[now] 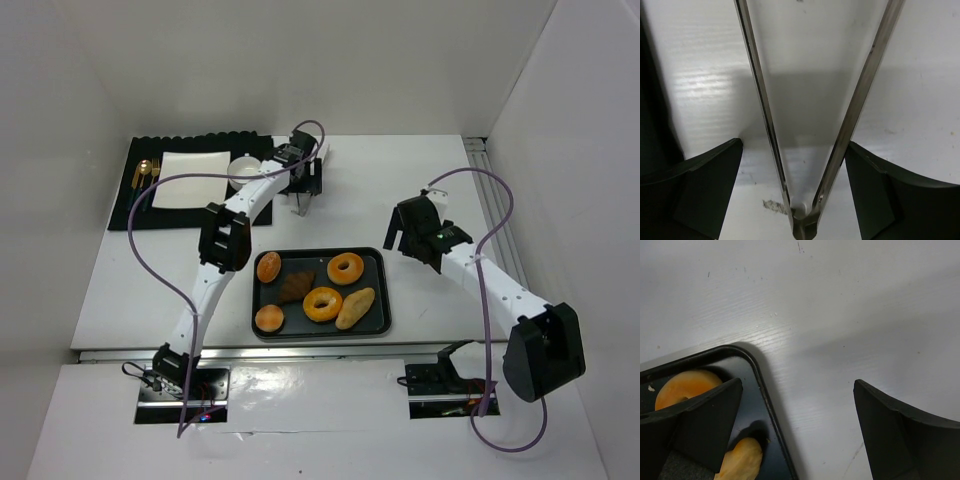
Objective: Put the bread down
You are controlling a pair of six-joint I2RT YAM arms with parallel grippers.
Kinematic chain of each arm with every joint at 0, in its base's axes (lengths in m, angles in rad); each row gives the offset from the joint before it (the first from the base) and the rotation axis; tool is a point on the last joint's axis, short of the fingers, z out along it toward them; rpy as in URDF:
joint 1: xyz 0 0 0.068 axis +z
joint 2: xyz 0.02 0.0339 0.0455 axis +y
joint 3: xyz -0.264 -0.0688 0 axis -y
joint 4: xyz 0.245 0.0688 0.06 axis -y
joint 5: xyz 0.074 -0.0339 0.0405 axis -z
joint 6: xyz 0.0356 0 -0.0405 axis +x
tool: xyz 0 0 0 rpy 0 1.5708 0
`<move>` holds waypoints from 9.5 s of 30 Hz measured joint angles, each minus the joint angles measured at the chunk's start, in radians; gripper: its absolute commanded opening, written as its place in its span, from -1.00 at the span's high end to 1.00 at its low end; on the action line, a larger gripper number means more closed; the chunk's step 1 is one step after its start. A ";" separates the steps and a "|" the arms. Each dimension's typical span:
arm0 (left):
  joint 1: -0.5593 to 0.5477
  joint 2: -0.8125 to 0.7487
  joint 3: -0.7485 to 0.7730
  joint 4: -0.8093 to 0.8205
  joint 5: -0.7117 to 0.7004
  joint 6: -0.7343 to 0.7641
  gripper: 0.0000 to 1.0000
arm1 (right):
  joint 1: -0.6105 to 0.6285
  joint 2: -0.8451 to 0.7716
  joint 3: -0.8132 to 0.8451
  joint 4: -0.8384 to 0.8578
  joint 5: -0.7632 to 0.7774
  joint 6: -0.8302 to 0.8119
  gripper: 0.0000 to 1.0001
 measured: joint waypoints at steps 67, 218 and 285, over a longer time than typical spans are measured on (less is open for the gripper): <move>-0.017 -0.439 -0.312 0.070 0.050 0.102 0.26 | 0.000 -0.021 0.018 0.011 0.005 0.002 -0.98; -0.219 -1.300 -1.292 -0.079 0.373 0.169 -0.30 | 0.000 -0.135 0.075 -0.007 0.006 -0.024 -0.98; 0.507 -0.876 -0.781 0.142 0.114 -0.189 0.61 | 0.000 -0.093 0.088 0.026 -0.081 -0.024 -0.98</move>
